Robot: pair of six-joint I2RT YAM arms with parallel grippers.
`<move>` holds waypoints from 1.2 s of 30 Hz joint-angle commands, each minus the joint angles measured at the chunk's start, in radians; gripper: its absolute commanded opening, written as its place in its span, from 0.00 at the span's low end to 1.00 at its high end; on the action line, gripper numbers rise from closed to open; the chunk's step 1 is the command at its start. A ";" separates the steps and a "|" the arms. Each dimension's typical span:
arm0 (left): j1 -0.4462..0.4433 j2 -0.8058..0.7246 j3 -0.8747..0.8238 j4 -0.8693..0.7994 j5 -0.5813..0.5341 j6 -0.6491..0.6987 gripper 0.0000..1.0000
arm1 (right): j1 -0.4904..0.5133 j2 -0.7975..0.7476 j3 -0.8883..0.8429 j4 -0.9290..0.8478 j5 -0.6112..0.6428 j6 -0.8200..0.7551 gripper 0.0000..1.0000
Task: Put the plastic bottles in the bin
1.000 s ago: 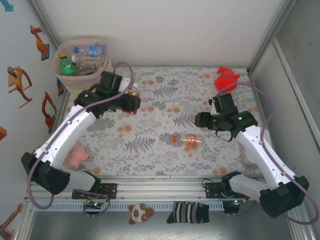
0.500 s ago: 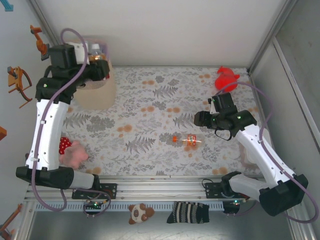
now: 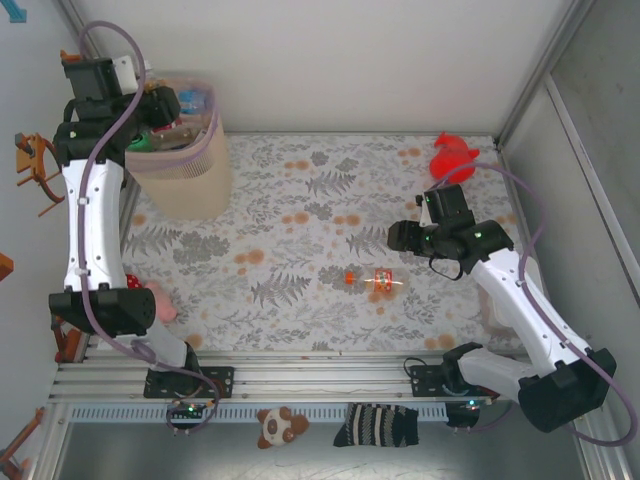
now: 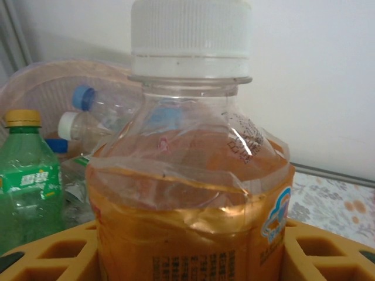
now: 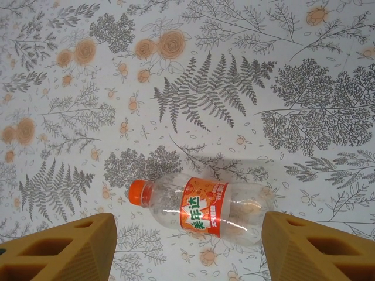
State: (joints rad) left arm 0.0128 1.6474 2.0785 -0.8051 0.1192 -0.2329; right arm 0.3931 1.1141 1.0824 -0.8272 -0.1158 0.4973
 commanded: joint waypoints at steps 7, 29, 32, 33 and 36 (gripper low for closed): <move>0.068 0.134 0.082 0.006 0.019 -0.075 0.53 | -0.008 0.005 0.006 0.023 -0.001 0.007 0.66; 0.116 0.213 0.007 0.068 -0.009 -0.145 0.70 | -0.007 0.003 -0.006 0.028 0.018 0.012 0.66; 0.119 0.186 0.013 0.073 -0.012 -0.146 0.72 | -0.008 0.003 -0.006 0.026 0.019 0.015 0.66; 0.118 0.178 0.017 0.073 -0.013 -0.145 0.72 | -0.008 0.004 -0.006 0.026 0.018 0.014 0.66; 0.118 0.157 0.039 0.070 -0.003 -0.141 0.73 | -0.007 0.004 -0.003 0.026 0.015 0.015 0.66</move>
State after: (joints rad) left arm 0.1276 1.8694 2.0903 -0.7544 0.1123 -0.3672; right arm 0.3931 1.1191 1.0790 -0.8032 -0.1146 0.5003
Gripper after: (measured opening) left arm 0.724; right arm 0.656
